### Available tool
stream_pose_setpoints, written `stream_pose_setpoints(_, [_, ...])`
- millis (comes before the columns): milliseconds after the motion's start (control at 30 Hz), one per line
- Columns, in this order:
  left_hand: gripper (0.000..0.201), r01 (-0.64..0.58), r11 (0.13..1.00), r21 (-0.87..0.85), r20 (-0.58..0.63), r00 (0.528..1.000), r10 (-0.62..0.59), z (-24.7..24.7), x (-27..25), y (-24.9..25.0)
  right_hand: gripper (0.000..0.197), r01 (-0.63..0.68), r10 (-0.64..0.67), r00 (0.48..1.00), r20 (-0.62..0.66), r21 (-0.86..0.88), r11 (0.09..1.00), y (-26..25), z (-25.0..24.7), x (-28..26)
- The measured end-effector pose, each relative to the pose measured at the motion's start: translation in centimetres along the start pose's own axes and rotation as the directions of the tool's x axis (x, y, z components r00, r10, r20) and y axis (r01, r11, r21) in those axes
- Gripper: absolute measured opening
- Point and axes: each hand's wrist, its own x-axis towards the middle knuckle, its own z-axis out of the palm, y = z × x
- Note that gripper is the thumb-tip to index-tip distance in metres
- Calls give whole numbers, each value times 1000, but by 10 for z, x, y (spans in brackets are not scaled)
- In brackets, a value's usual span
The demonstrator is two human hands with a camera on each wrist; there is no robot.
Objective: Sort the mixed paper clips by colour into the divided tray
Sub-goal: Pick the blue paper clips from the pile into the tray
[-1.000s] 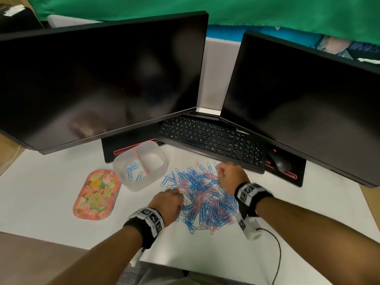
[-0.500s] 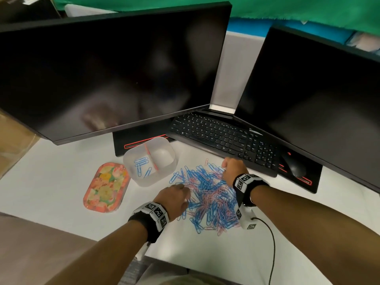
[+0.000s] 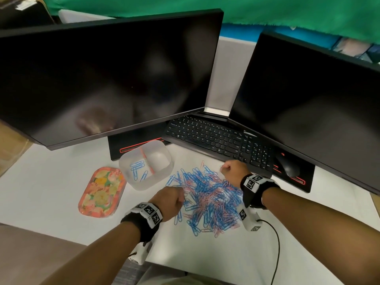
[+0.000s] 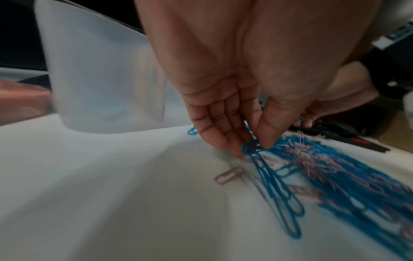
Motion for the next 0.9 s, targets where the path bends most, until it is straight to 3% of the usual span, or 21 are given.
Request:
stream_pose_setpoints(200, [29, 74, 954, -292, -14, 997, -82, -8, 0, -2, 21, -36, 28, 999, 41, 198, 979, 0, -6, -4])
stream_pose_setpoints(367, [48, 123, 932, -342, 34, 992, -119, -9, -1, -3, 28, -118, 89, 990, 112, 292, 949, -4, -4, -10])
stream_pose_setpoints(533, [40, 199, 872, -448, 94, 980, -176, -14, -4, -1, 32, -122, 86, 984, 155, 233, 965, -11, 0, -15])
stream_pose_setpoints(700, [24, 212, 822, -528, 91, 977, -194, -23, -10, 3, 22, -44, 13, 987, 160, 188, 981, -24, 3, -23])
stream_pose_setpoints(800, [22, 254, 723, -642, 119, 965, -234, -28, -11, 6, 13, 48, -67, 980, 187, 105, 993, -35, 9, -33])
stream_pose_setpoints(900, [10, 303, 647, -700, 150, 948, -282, -29, -16, 7, 22, 103, -128, 954, 272, 105, 989, -49, 23, -47])
